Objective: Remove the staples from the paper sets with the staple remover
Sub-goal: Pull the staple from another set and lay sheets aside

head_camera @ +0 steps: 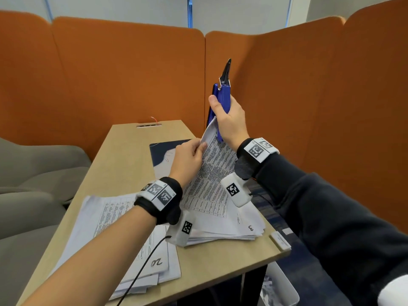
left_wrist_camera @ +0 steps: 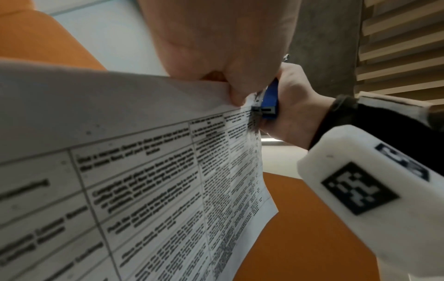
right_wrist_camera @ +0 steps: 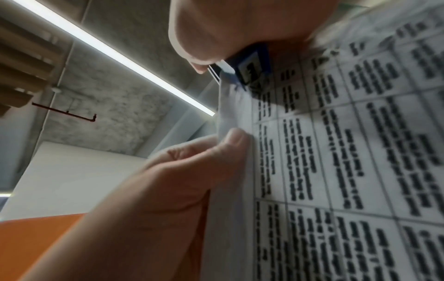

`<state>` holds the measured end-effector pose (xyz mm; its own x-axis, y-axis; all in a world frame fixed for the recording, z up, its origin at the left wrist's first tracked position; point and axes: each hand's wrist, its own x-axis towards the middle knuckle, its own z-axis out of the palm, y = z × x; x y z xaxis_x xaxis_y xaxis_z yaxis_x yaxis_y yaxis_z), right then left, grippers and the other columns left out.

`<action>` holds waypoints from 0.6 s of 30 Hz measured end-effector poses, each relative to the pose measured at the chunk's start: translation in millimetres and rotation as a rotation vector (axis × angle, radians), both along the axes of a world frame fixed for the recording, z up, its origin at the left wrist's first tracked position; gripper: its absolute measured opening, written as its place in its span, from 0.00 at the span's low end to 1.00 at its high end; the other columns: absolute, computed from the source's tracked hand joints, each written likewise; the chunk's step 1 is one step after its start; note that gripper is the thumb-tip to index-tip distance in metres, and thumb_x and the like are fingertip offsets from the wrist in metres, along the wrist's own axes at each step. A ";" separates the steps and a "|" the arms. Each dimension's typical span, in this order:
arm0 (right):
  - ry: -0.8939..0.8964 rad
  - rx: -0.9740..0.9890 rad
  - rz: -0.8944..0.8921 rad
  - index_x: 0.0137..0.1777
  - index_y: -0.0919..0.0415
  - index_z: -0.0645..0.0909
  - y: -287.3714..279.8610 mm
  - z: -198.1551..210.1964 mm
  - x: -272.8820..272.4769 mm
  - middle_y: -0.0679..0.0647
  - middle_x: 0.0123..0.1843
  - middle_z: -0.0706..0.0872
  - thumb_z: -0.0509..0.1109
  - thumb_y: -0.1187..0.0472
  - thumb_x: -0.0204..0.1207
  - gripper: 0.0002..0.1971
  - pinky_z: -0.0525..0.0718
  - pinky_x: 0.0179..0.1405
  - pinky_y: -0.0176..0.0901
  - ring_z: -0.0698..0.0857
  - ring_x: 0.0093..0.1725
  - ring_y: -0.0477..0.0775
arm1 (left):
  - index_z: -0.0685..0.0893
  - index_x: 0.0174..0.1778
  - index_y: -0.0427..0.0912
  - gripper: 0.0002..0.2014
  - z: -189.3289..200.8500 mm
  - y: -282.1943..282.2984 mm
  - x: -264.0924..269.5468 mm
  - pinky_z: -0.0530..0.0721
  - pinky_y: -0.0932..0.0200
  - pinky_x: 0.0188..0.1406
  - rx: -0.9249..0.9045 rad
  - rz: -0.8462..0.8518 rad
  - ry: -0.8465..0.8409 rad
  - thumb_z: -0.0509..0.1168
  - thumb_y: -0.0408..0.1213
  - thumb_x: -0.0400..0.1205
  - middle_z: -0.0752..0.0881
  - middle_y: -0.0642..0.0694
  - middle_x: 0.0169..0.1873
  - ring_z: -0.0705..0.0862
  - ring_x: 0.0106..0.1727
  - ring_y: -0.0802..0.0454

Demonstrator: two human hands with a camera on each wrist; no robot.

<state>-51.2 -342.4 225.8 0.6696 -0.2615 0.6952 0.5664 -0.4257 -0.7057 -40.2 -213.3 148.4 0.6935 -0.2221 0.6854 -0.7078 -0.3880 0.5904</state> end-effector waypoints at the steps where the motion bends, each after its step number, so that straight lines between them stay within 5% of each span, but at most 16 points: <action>1: -0.006 -0.004 -0.009 0.39 0.49 0.73 1.7 -0.2 -0.6 0.42 0.32 0.75 0.65 0.47 0.82 0.12 0.73 0.37 0.37 0.73 0.31 0.44 | 0.74 0.31 0.35 0.17 1.2 -2.7 -2.6 0.61 0.65 0.25 0.010 0.005 -0.008 0.60 0.37 0.87 0.69 0.54 0.21 0.64 0.24 0.59; 15: -0.033 0.008 -0.092 0.34 0.54 0.70 5.1 4.2 5.7 0.45 0.29 0.73 0.64 0.49 0.84 0.18 0.70 0.33 0.38 0.70 0.29 0.46 | 0.63 0.27 0.47 0.21 4.3 -13.7 -12.7 0.64 0.69 0.24 0.049 0.016 -0.015 0.59 0.37 0.87 0.67 0.52 0.21 0.63 0.24 0.59; 18: -0.025 -0.001 -0.099 0.32 0.53 0.69 2.9 1.4 6.1 0.45 0.28 0.72 0.64 0.49 0.84 0.19 0.69 0.31 0.34 0.69 0.28 0.45 | 0.75 0.38 0.41 0.10 -2.5 -9.2 -9.7 0.68 0.71 0.30 0.104 -0.050 0.060 0.61 0.39 0.84 0.80 0.45 0.30 0.76 0.32 0.53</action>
<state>-45.1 -339.6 227.2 0.6227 -0.3245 0.7120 0.5391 -0.4815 -0.6910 -49.9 -222.5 145.9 0.7191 -0.3251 0.6142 -0.6921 -0.4150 0.5906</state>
